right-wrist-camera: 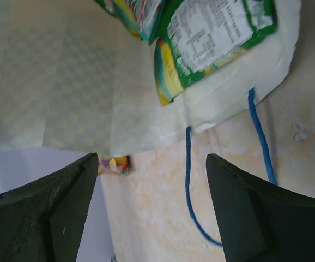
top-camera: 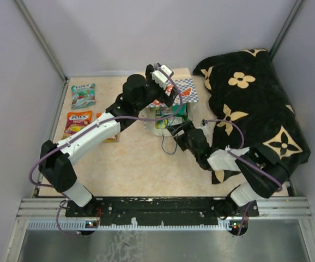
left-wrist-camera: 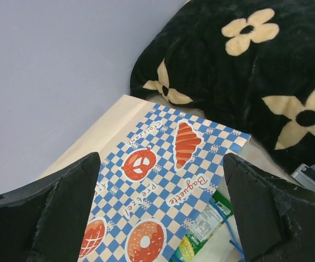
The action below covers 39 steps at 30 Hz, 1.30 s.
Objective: Take the snacks out of the paper bag
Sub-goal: Adjust the paper bag at the center of the board, then take out the snack from the paper bag.
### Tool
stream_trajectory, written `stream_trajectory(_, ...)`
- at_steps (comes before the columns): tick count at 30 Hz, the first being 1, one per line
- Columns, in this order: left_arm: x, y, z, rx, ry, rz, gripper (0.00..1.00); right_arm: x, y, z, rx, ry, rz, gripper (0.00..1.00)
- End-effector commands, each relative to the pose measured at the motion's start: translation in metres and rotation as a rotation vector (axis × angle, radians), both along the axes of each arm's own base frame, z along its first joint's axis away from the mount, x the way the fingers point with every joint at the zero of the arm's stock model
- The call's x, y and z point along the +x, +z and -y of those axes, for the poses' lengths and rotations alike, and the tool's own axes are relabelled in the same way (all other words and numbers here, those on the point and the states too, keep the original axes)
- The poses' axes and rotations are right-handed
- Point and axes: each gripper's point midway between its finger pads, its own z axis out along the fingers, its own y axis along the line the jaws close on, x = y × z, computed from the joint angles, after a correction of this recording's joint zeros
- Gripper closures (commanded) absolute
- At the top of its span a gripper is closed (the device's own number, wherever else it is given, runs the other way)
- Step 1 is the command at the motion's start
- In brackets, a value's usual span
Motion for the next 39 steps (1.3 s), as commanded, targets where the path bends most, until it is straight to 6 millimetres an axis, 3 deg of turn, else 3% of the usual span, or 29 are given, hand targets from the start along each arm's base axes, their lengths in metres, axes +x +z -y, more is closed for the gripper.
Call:
stream_trajectory(1,0.01,-0.007,0.0,-0.04,0.069,-0.093,0.0,0.052,0.048,0.001,0.179,-0.221,0.143,0.21)
stream_trajectory(4,0.011,-0.006,0.001,-0.049,0.073,-0.113,0.0,0.071,0.056,-0.003,0.176,-0.261,0.196,0.25)
stream_trajectory(6,0.01,-0.006,-0.001,-0.042,0.078,-0.117,0.0,0.079,0.05,-0.003,0.163,-0.286,0.201,0.26)
stream_trajectory(13,-0.001,-0.006,-0.027,-0.008,0.12,-0.121,0.0,0.097,0.045,-0.001,0.139,-0.349,0.215,0.28)
stream_trajectory(23,-0.023,0.009,-0.053,-0.04,0.122,-0.111,0.0,0.128,0.026,0.014,0.059,-0.423,0.227,0.37)
stream_trajectory(28,-0.033,0.009,-0.07,-0.056,0.153,-0.124,0.0,0.147,0.006,0.017,0.019,-0.441,0.189,0.4)
stream_trajectory(34,-0.044,0.001,-0.097,-0.069,0.222,-0.156,0.0,0.152,-0.017,0.021,-0.01,-0.476,0.118,0.42)
stream_trajectory(39,-0.055,-0.003,-0.109,-0.094,0.229,-0.173,0.0,0.153,-0.027,0.027,-0.044,-0.505,0.087,0.42)
